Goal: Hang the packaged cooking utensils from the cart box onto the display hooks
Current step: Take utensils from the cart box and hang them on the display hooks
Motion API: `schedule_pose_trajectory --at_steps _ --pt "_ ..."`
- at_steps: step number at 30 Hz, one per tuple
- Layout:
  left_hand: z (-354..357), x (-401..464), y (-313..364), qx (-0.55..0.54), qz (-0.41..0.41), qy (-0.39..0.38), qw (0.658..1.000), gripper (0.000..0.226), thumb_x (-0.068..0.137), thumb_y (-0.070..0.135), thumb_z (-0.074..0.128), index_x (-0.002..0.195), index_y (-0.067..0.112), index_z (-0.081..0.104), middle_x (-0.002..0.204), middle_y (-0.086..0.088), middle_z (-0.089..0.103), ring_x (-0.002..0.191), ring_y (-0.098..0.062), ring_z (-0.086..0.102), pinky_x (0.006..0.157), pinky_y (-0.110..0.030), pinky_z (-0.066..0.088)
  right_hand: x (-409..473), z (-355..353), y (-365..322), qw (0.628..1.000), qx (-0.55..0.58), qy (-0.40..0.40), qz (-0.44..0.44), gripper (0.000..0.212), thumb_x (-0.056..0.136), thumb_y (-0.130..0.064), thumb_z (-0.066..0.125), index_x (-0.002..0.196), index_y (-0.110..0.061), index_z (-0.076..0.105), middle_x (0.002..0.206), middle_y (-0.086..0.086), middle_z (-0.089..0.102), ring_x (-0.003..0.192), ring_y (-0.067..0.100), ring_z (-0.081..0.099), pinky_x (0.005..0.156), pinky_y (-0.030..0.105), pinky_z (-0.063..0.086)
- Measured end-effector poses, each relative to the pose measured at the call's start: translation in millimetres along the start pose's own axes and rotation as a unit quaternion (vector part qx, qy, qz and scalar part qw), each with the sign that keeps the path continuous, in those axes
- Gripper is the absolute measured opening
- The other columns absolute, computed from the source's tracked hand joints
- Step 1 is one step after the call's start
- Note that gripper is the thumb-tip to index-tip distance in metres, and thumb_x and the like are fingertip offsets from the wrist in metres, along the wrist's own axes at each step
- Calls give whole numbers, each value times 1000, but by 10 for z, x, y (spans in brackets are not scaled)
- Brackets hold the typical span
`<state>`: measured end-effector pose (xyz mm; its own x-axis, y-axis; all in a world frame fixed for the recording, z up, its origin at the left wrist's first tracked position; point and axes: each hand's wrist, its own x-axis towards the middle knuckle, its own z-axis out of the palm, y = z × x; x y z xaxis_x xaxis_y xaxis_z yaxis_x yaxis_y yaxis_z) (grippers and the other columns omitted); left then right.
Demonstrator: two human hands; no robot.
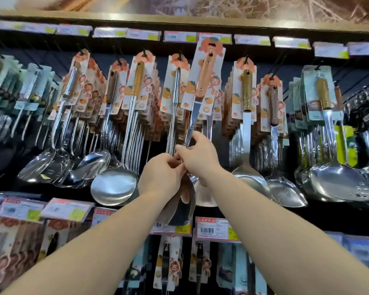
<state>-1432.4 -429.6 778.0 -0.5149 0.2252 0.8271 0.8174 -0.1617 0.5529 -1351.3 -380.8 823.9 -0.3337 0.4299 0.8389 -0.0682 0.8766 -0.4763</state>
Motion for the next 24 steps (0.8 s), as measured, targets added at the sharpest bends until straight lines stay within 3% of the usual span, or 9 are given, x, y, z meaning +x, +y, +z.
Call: schedule_pose_trajectory --at_steps 2,5,11,15,18,21,24 --pt "34 -15 46 0 -4 0 1000 22 79 45 66 77 23 64 77 6 64 76 -16 60 68 -33 50 19 -69 33 1000 -6 8 -2 16 88 -22 61 102 -25 52 90 5 70 76 22 67 81 48 57" --pt "98 -32 90 -11 -8 3 1000 23 78 47 68 75 24 62 75 8 64 75 -15 60 65 -31 46 24 -176 41 999 -36 8 -22 17 89 -22 61 90 -32 47 88 3 70 78 23 66 80 47 57" --pt "156 -46 147 -35 19 -34 999 20 84 44 63 81 24 63 78 9 64 78 -13 60 70 -33 48 84 -363 55 999 -51 -8 -1 20 93 -18 58 107 -28 49 87 2 68 70 15 63 81 45 58" --pt "41 22 97 19 31 -7 999 19 90 41 51 86 25 61 84 8 64 81 -15 59 69 -32 45 167 -464 75 998 -59 3 28 17 95 -19 56 111 -23 51 83 1 67 72 13 66 75 43 60" --pt "-34 76 14 69 37 -2 997 15 91 37 51 90 26 61 91 9 64 84 -16 57 69 -30 41 234 -487 94 996 -64 4 60 29 95 -20 56 123 -20 46 82 4 67 76 20 68 68 45 61" --pt "-65 115 -64 83 37 1 996 14 89 38 53 91 28 62 95 10 65 88 -16 57 74 -31 46 287 -486 88 995 -68 7 68 16 96 -20 55 103 -25 42 80 5 67 78 25 69 66 43 61" --pt "-63 146 -125 89 39 6 995 14 88 39 54 91 28 63 97 11 65 90 -16 57 76 -32 46 330 -503 61 994 -91 17 56 16 96 -17 54 89 -26 44 80 2 60 67 14 61 60 34 58"
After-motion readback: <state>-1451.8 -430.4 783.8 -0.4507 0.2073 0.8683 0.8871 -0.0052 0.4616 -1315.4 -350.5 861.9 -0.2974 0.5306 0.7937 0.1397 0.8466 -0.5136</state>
